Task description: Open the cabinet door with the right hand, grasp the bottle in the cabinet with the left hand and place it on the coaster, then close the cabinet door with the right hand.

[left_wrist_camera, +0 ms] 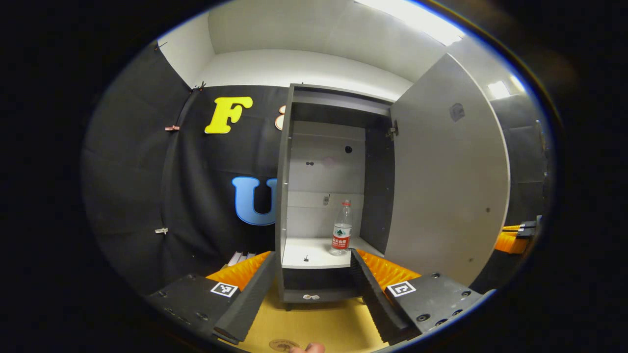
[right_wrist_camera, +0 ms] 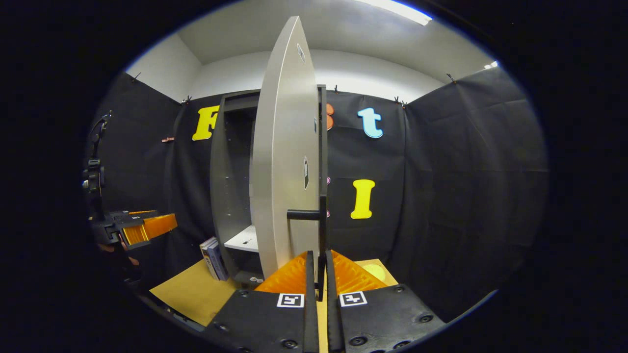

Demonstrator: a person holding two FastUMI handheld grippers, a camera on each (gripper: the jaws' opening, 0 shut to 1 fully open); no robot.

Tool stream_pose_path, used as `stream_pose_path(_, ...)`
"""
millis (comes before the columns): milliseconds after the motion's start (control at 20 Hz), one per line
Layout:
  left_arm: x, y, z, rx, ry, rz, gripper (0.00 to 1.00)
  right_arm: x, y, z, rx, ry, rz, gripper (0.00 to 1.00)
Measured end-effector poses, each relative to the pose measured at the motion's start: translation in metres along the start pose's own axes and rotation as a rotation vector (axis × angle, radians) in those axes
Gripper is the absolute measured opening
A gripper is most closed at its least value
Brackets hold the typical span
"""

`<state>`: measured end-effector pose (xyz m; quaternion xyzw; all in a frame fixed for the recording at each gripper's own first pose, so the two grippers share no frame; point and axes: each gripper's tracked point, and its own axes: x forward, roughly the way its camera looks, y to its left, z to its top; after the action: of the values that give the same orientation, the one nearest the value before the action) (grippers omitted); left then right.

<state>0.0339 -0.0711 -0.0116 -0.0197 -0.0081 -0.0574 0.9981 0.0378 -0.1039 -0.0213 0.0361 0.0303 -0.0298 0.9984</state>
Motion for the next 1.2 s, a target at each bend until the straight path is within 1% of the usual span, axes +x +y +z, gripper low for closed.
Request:
stream_pose_path(50, 0.006, -0.005, 0.001, 0.004, -0.001, -0.003, 0.94, 0.001, -0.007, 0.001, 0.011, -0.002, -0.007, 0.11)
stream_pose_path(100, 0.013, -0.011, 0.001, 0.013, -0.003, -0.008, 0.92, -0.002, -0.013, 0.001, 0.021, -0.004, -0.013, 0.11)
stream_pose_path(200, 0.026, -0.023, 0.002, 0.027, -0.006, -0.020, 0.92, -0.005, -0.026, 0.004, 0.034, -0.006, -0.019, 0.11)
stream_pose_path(250, 0.035, -0.030, 0.002, 0.032, -0.008, -0.027, 0.94, -0.007, -0.031, 0.007, 0.039, -0.012, -0.010, 0.11)
stream_pose_path(350, 0.056, -0.048, -0.001, 0.036, -0.008, -0.049, 0.95, -0.008, -0.026, 0.014, 0.058, -0.021, 0.034, 0.11)
stream_pose_path(450, 0.083, -0.072, -0.007, 0.033, -0.008, -0.098, 0.94, -0.010, -0.024, 0.018, 0.059, -0.020, 0.060, 0.11)
stream_pose_path(500, 0.097, -0.082, -0.014, 0.032, 0.002, -0.111, 0.93, -0.011, -0.025, 0.019, 0.069, -0.015, 0.065, 0.11)
stream_pose_path(550, 0.110, -0.086, -0.019, 0.035, 0.008, -0.109, 0.94, -0.015, -0.027, 0.021, 0.082, -0.010, 0.071, 0.11)
stream_pose_path(600, 0.125, -0.090, -0.022, 0.044, 0.008, -0.106, 0.92, -0.020, -0.028, 0.024, 0.095, -0.012, 0.085, 0.22)
stream_pose_path(650, 0.140, -0.093, -0.025, 0.057, 0.012, -0.102, 0.95, -0.026, -0.032, 0.026, 0.113, -0.018, 0.094, 0.15)
stream_pose_path(700, 0.157, -0.097, -0.030, 0.069, 0.015, -0.097, 0.92, -0.032, -0.043, 0.027, 0.112, -0.034, 0.091, 0.18)
stream_pose_path(750, 0.172, -0.098, -0.035, 0.076, 0.021, -0.088, 0.95, -0.034, -0.059, 0.024, 0.084, -0.050, 0.064, 0.27)
stream_pose_path(800, 0.188, -0.100, -0.041, 0.080, 0.022, -0.082, 0.92, -0.034, -0.074, 0.017, 0.053, -0.054, 0.030, 0.35)
stream_pose_path(850, 0.202, -0.103, -0.045, 0.082, 0.024, -0.078, 0.95, -0.037, -0.089, 0.011, 0.026, -0.053, -0.006, 0.43)
stream_pose_path(950, 0.232, -0.104, -0.053, 0.091, 0.031, -0.055, 0.94, -0.032, -0.112, 0.001, -0.003, -0.050, -0.072, 0.80)
stream_pose_path(1000, 0.245, -0.105, -0.057, 0.096, 0.032, -0.048, 0.95, -0.026, -0.123, 0.002, -0.001, -0.068, -0.100, 0.99)
stream_pose_path(1100, 0.272, -0.106, -0.067, 0.102, 0.029, -0.040, 0.95, -0.017, -0.135, 0.004, 0.022, -0.108, -0.131, 0.97)
stream_pose_path(1200, 0.295, -0.102, -0.077, 0.108, 0.038, -0.011, 0.95, -0.009, -0.146, -0.002, 0.006, -0.113, -0.155, 0.97)
